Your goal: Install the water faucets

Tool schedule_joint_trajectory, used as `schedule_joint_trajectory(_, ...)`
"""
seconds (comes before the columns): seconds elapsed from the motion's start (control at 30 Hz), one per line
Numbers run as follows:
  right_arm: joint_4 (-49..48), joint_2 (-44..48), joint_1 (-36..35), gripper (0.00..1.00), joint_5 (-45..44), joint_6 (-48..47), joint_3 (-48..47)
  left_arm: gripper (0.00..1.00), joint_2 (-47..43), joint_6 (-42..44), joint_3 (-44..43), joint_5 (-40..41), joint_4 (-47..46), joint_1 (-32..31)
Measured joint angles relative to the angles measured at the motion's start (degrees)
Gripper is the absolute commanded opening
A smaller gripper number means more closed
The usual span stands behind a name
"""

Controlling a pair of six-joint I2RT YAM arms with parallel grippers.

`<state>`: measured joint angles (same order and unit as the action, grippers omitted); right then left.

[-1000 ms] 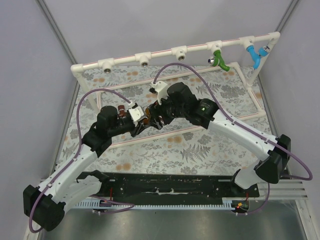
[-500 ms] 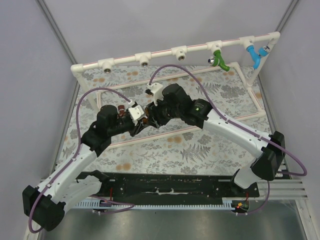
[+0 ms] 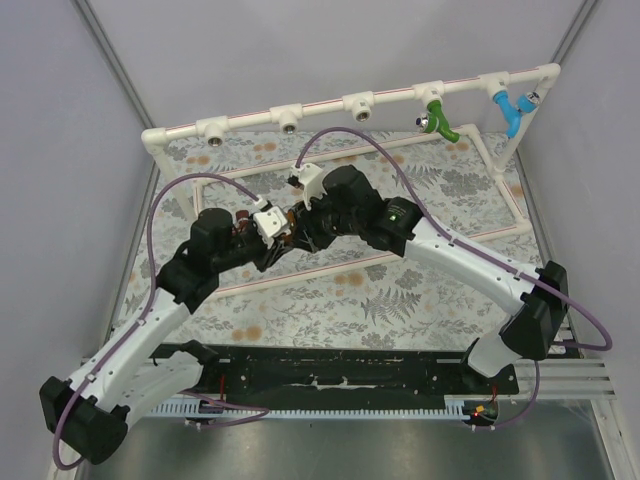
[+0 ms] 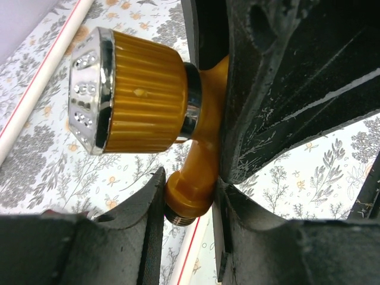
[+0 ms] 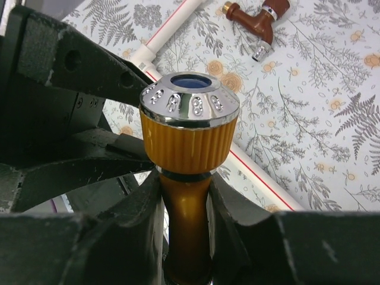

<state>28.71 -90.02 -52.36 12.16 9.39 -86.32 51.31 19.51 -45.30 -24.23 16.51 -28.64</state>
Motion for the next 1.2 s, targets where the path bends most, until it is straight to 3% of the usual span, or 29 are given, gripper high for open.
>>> schedule_joint_trajectory(0.3, -7.37, 3.89, 0.46, 0.00, -3.48, 0.68, 4.72, 0.83, -3.04, -8.33, -8.33, 16.96, 7.15, -0.42)
schedule_joint_trajectory(0.47, -7.34, 7.63, 1.11, 0.00, -9.62, -0.72, 8.94, 0.93, -4.63, -14.27, -12.81, 32.41, 9.18, -0.04)
schedule_joint_trajectory(0.6, -9.16, 13.22, 1.31, 0.00, -14.67, -2.89, 13.97, 0.93, -5.64, -18.93, -12.35, 44.33, 9.05, 1.16)
schedule_joint_trajectory(0.7, -10.38, 17.46, 1.31, 0.00, -17.03, -4.83, 16.44, 0.93, -5.77, -21.16, -10.36, 48.98, 7.06, 5.81)
schedule_joint_trajectory(0.83, -12.63, 21.68, 1.31, 0.00, -18.97, -7.28, 18.58, 0.93, -4.52, -25.20, -6.67, 48.96, 2.16, 19.96)
schedule_joint_trajectory(0.9, -14.19, 23.65, 1.31, 0.00, -19.58, -8.33, 20.57, 1.00, -3.63, -26.36, -4.50, 48.78, -1.46, 25.00)
schedule_joint_trajectory(1.2, -19.50, 30.99, 1.31, 0.00, -19.23, -12.46, 29.51, 1.00, 2.93, -26.91, 4.50, 45.94, -24.37, 34.75)
